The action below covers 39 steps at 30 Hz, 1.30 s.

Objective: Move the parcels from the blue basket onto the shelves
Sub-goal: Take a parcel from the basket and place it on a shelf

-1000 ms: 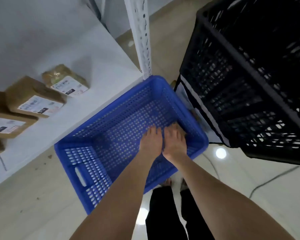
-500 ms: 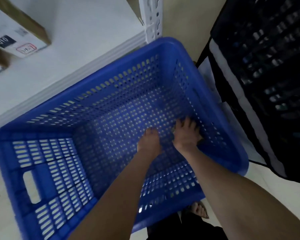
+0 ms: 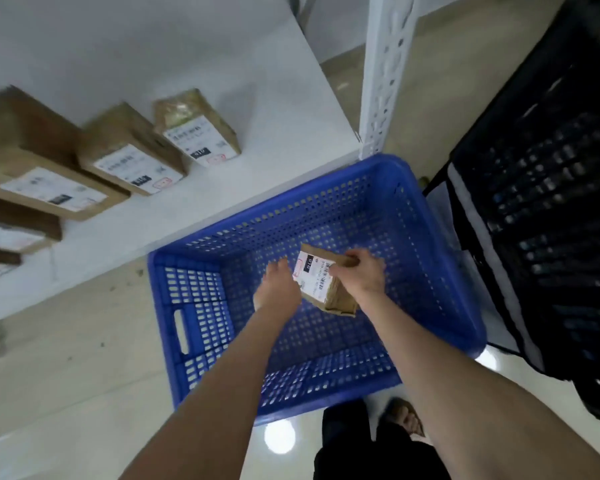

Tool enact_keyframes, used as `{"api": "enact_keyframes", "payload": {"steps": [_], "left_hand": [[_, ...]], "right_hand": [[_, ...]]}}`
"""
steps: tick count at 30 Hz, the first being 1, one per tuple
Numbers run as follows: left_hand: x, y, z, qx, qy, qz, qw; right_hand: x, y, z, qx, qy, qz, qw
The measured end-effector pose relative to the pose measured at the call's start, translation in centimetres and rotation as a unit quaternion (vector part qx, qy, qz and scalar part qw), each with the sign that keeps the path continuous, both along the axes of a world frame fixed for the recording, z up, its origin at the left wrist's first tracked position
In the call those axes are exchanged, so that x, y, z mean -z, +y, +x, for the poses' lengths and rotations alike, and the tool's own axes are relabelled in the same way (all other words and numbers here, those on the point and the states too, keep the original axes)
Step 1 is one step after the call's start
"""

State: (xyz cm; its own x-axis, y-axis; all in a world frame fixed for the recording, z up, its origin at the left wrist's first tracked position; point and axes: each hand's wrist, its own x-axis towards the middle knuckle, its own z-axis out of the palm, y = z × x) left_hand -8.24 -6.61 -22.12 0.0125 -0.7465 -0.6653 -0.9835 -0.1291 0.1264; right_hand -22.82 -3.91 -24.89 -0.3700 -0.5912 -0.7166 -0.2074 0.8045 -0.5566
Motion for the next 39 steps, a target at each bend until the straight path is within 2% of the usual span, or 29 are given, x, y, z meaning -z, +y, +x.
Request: {"api": "enact_keyframes", "payload": {"steps": [5,10,15,19,22,28,31,33,36,39], "left_hand": [[-14.4,-1.3,4.2,-0.111,0.028,-0.030,0.993],[-27.8,-1.4,6.7,-0.196,0.097,-0.047,0.975],[-39.5,0.6,8.1,-0.318,0.211,-0.102,0.919],[-46.3,4.5,8.6,-0.379,0.284,-0.088,0.876],[-49.7,7.3,8.7,-0.399,0.348,-0.093,0.843],[-53.6,11.5,10.6,-0.436,0.404,-0.079,0.800],[-54.5,12.4,11.6,-0.470,0.446,-0.076,0.758],[-55.0,12.5,12.2,-0.492,0.475,-0.095,0.724],[-55.3,12.3,13.3,-0.516,0.504,-0.122,0.682],[-55.3,12.6,13.9,-0.497,0.534,-0.109,0.675]], "right_hand": [[-13.1,0.1,2.2,0.120,-0.137,-0.038,0.982],[-26.6,0.2,3.2,0.148,-0.219,-0.082,0.961],[-37.7,1.1,4.1,0.141,-0.263,-0.147,0.943],[-43.5,3.8,4.7,0.148,-0.305,-0.164,0.926],[-46.9,6.0,5.1,0.135,-0.336,-0.162,0.918],[-52.2,9.2,6.1,0.099,-0.375,-0.165,0.907],[-54.0,9.7,7.4,0.099,-0.377,-0.183,0.902],[-54.7,10.0,8.6,0.098,-0.353,-0.174,0.914],[-54.6,11.0,11.1,0.005,-0.328,-0.110,0.938],[-55.1,11.9,15.1,-0.063,-0.381,-0.096,0.917]]}}
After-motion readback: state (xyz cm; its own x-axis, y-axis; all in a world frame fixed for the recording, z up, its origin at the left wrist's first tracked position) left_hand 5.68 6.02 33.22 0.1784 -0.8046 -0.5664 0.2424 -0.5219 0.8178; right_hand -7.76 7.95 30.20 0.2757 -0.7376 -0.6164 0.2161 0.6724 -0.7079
